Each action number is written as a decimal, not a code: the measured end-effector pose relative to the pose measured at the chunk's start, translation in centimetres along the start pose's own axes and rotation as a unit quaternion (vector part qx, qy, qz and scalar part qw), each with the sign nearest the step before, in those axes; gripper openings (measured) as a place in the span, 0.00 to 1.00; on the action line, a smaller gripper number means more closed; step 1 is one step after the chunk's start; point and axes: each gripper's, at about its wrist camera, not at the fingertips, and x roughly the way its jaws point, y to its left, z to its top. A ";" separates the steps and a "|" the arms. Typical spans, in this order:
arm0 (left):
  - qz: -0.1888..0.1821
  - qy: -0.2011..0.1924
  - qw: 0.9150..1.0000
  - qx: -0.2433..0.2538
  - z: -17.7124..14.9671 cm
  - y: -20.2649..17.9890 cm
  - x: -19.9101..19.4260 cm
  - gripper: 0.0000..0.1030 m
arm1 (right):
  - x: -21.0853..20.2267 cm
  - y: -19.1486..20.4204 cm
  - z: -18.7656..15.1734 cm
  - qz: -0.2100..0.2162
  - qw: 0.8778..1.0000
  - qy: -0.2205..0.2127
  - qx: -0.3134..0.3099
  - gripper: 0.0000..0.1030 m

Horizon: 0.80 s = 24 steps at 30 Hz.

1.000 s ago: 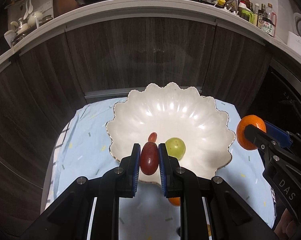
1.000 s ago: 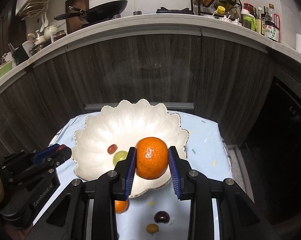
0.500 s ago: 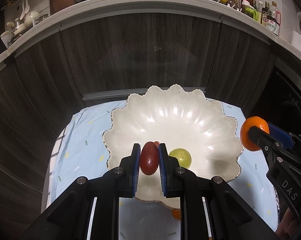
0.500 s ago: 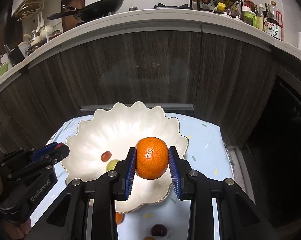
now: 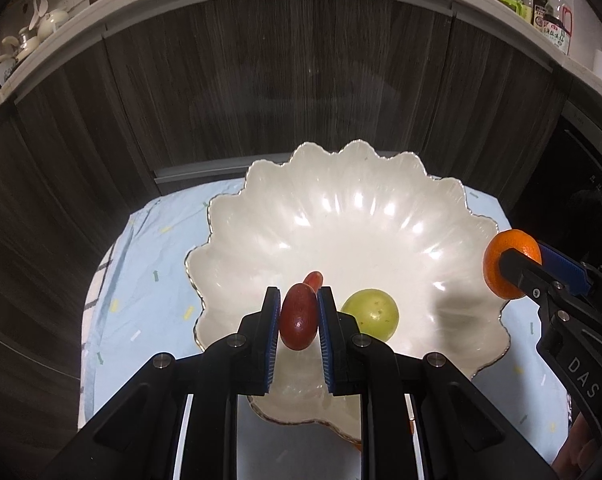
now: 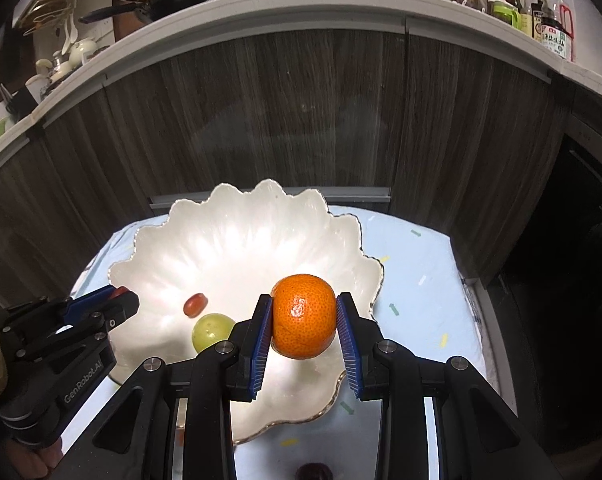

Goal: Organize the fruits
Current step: 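Lift the date in the left gripper and mandarin in the right gripper over the bowl, then open both grippers to drop the date and mandarin into the bowl, then withdraw both open grippers from the bowl toward the remaining fruits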

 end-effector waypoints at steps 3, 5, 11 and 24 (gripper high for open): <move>-0.001 0.007 1.000 -0.002 -0.2 0.1 0.6 0.19 | 0.8 -0.1 -0.1 0.001 1.000 0.009 0.001 0.32; 0.001 0.011 1.000 -0.004 -0.4 0.2 0.9 0.23 | 1.1 0.0 -0.1 0.000 1.000 0.015 -0.002 0.33; 0.007 0.011 1.000 -0.010 -0.6 0.5 0.9 0.45 | 1.2 -0.1 -0.3 -0.011 1.000 0.020 0.000 0.35; 0.034 -0.015 0.999 -0.020 -0.4 0.7 -0.8 0.81 | -0.3 -0.8 0.0 -0.038 0.999 -0.012 0.020 0.82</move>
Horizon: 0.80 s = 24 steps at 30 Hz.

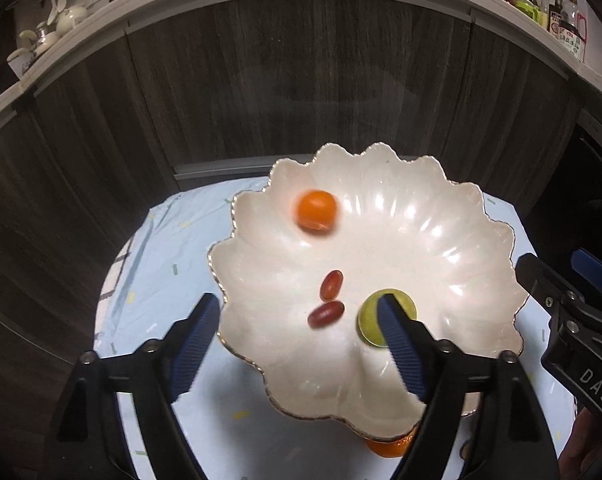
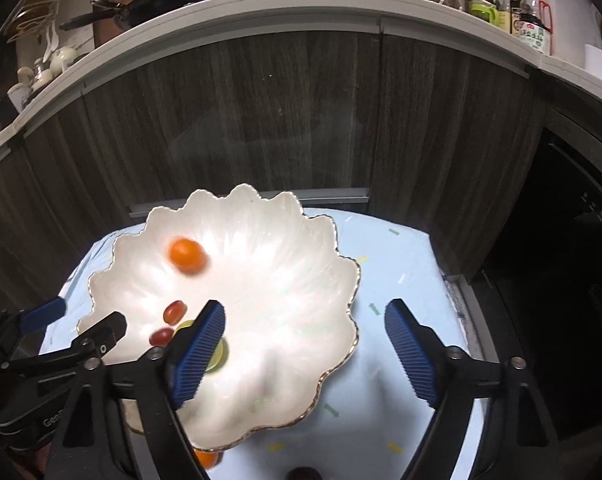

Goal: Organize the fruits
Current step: 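Withdraw both open grippers from the bowl toward the remaining fruits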

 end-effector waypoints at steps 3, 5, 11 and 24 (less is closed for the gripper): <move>0.012 -0.003 1.000 -0.003 0.0 0.1 -0.5 0.85 | -0.3 -0.1 0.0 -0.004 1.000 -0.001 0.001 0.82; 0.011 -0.005 1.000 -0.005 0.0 0.2 -0.9 0.85 | -0.6 -0.1 0.1 -0.005 1.000 -0.001 0.003 0.82; 0.010 -0.008 1.000 -0.009 0.0 0.2 -2.1 0.85 | -1.7 -0.1 0.0 -0.005 1.000 -0.008 0.003 0.82; 0.008 -0.024 1.000 -0.013 -0.8 0.7 -5.6 0.85 | -4.9 0.2 -0.1 -0.006 1.000 -0.025 0.001 0.82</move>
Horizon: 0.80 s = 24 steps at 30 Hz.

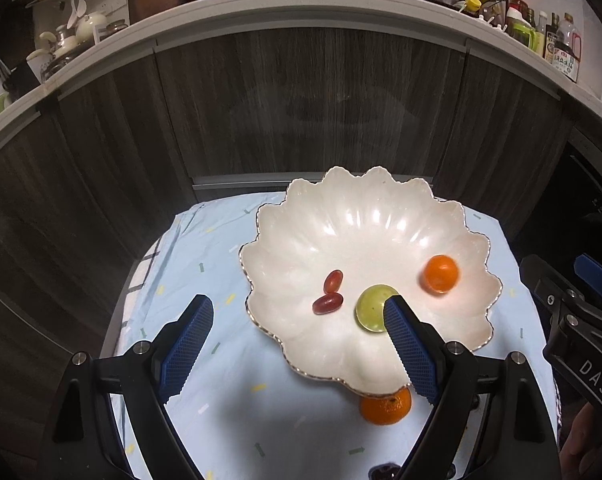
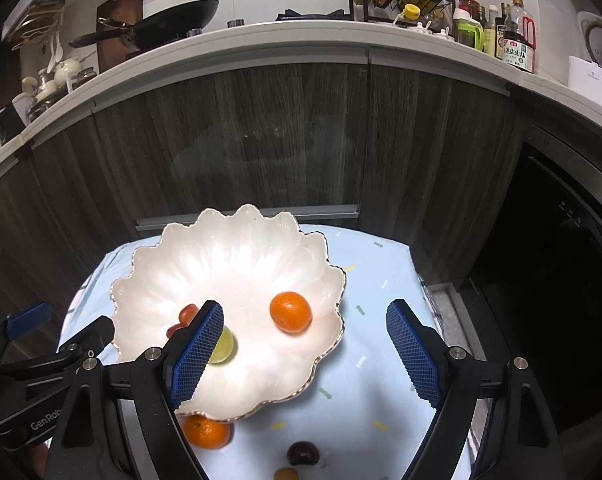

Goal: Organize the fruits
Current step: 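Withdraw both open grippers from the bowl toward the remaining fruits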

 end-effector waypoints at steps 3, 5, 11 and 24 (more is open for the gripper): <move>-0.001 -0.002 1.000 0.000 -0.3 0.1 -0.7 0.85 | -0.7 0.0 -0.2 -0.001 1.000 -0.003 0.000 0.82; -0.001 -0.004 1.000 0.002 -0.4 0.1 -1.2 0.85 | -1.3 -0.1 -0.3 -0.003 1.000 -0.005 0.000 0.82; -0.005 -0.009 1.000 0.004 -1.1 0.0 -2.6 0.85 | -2.6 -0.4 -0.7 -0.003 1.000 -0.010 0.000 0.82; -0.008 -0.008 1.000 0.011 -3.0 -1.1 -4.7 0.85 | -4.5 -1.6 -2.6 -0.009 1.000 -0.007 0.002 0.82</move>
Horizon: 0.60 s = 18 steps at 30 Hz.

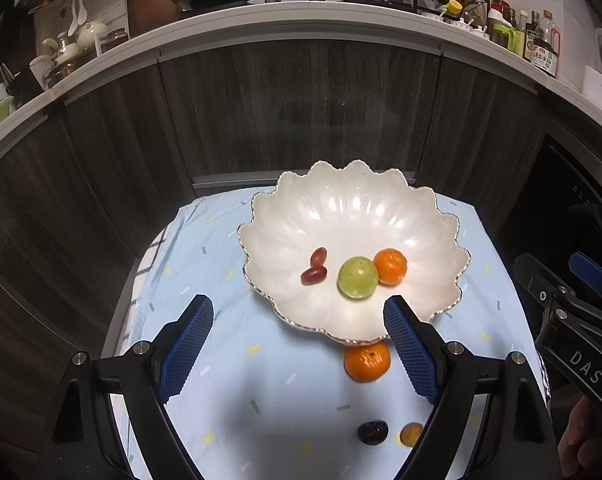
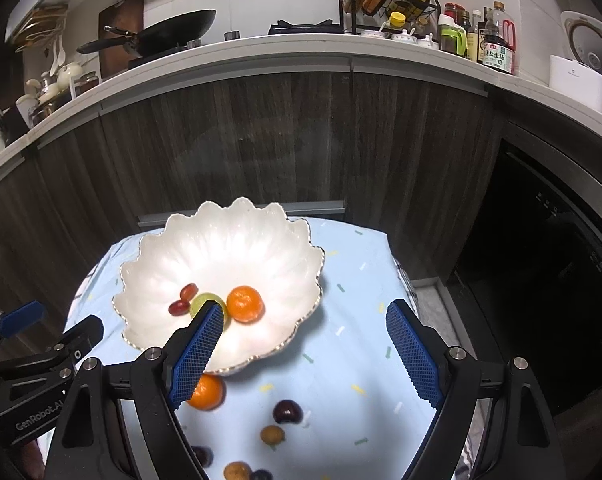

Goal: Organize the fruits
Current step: 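Withdraw both open grippers from the bowl toward the remaining fruits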

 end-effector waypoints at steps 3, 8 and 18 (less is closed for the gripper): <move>0.000 0.002 1.000 0.003 -0.4 -0.3 -0.2 0.85 | -0.2 -0.2 -0.3 0.000 1.000 0.002 -0.003 0.82; 0.000 0.005 1.000 0.006 -1.2 -0.7 -0.5 0.85 | -0.6 -0.4 -1.1 0.002 1.000 0.005 -0.004 0.82; 0.000 0.015 1.000 0.019 -2.7 -1.5 -0.4 0.85 | -0.3 -1.0 -2.7 0.009 1.000 0.020 -0.009 0.82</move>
